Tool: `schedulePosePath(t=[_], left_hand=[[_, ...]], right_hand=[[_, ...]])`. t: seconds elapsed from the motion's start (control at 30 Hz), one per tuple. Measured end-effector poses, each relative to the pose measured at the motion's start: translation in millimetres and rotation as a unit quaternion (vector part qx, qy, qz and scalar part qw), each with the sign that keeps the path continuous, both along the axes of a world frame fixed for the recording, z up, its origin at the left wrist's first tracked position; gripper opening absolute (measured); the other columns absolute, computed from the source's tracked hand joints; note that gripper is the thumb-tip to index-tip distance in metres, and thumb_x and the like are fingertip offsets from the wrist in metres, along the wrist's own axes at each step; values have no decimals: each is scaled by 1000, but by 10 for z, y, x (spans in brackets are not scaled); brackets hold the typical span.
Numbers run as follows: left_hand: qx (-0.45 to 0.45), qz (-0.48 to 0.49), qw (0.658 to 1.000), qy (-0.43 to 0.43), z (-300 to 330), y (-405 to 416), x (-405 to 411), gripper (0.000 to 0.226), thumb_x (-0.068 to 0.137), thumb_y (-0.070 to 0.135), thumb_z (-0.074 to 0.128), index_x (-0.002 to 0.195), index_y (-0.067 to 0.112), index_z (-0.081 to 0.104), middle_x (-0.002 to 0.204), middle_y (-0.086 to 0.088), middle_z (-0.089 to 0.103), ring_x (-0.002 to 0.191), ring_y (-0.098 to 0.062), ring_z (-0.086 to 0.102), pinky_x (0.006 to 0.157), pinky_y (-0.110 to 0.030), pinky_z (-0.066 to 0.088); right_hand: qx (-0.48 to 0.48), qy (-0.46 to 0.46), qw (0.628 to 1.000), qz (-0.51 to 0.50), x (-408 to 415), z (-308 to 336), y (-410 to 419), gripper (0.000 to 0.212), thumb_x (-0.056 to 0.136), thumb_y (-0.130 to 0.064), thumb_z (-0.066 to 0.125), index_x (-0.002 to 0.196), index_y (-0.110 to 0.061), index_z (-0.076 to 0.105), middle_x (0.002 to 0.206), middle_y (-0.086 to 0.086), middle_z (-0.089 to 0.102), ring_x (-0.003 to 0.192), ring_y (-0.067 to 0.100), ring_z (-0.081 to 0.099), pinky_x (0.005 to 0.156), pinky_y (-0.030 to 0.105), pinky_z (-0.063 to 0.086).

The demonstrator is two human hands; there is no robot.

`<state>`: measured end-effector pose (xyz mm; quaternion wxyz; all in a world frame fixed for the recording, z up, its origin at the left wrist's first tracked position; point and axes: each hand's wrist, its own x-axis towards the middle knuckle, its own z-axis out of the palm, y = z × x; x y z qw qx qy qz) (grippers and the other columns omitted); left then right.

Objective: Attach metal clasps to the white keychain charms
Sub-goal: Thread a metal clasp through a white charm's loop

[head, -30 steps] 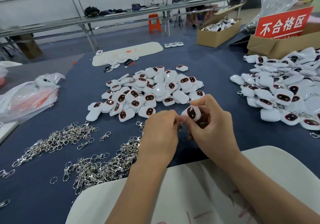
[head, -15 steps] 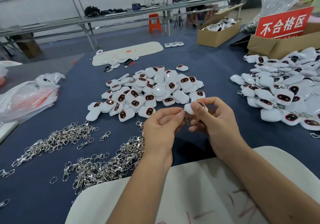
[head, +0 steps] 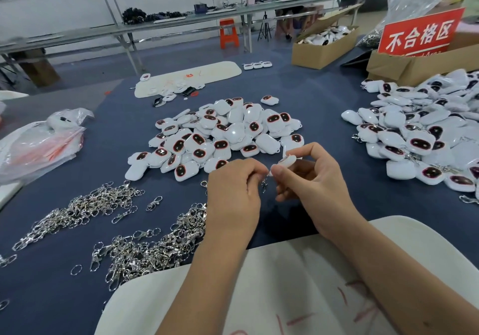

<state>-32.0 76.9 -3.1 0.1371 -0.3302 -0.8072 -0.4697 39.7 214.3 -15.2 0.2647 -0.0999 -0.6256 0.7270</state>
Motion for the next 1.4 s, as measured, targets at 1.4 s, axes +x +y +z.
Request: schedulePosePath(t=[1.4], left_hand=[[262, -50, 860, -435, 71, 91, 108, 11, 89, -2, 72, 94, 7, 76, 87, -14, 78, 76, -18, 72, 71, -24, 59]], right_hand=[[-21, 36, 999, -3, -18, 23, 32, 26, 99, -14, 70, 116, 0, 56, 81, 16, 73, 62, 23, 66, 52, 28, 54]])
